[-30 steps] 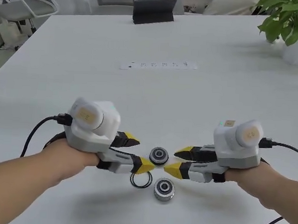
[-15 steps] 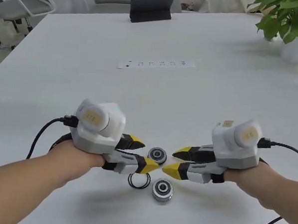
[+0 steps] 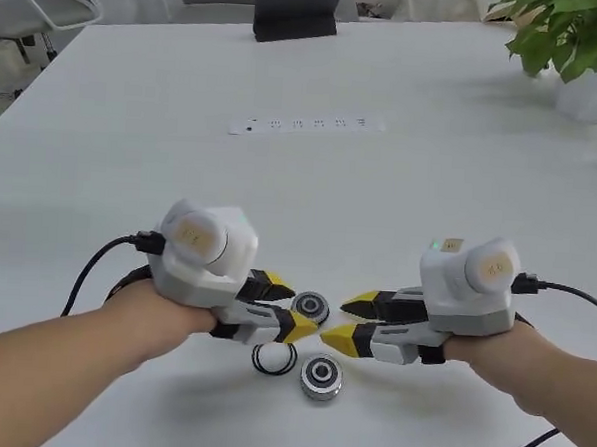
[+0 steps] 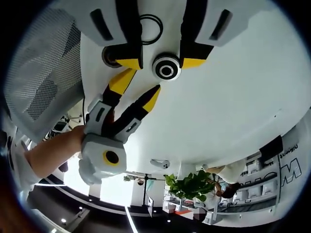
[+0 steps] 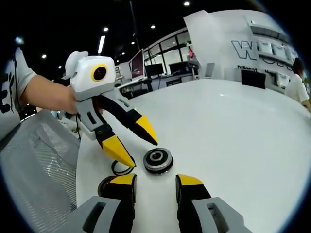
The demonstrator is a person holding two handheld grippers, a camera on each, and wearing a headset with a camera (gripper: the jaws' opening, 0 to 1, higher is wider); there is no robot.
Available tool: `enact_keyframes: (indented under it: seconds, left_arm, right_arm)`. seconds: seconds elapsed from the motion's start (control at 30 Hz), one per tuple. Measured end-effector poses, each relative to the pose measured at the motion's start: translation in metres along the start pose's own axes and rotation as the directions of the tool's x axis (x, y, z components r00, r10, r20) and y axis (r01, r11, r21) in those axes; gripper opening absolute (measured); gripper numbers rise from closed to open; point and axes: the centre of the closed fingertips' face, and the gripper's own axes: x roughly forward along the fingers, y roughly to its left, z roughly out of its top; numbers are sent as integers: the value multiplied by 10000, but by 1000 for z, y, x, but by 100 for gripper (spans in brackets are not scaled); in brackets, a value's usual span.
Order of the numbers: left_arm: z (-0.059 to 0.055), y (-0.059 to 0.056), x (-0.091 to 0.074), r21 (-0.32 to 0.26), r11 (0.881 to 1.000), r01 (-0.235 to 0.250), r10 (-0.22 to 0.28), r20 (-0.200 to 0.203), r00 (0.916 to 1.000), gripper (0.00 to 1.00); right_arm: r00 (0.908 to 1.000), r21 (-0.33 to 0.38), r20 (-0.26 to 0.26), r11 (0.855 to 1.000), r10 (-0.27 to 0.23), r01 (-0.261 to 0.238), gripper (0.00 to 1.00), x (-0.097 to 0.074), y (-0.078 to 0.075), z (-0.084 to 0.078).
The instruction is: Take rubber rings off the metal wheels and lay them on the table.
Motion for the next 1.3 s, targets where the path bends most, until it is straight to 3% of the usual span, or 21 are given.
enact_keyframes:
  seconds: [0.77, 1.03, 1.3]
  left_arm:
    - [2, 3, 9, 55, 9999, -142, 142, -9, 9999, 13]
    - [2, 2, 11, 601, 9974, -406, 415, -134, 9990, 10]
    - [3, 5, 11, 613, 9970, -481, 491, -136, 9987, 9]
  right_arm:
    - [10000, -39, 24, 10000, 2, -2, 28, -1, 1, -1]
    - [10000, -64, 68, 10000, 12, -12, 28, 2, 1, 2]
    - [9998, -179, 186, 9998, -42, 45, 28, 5, 2, 7]
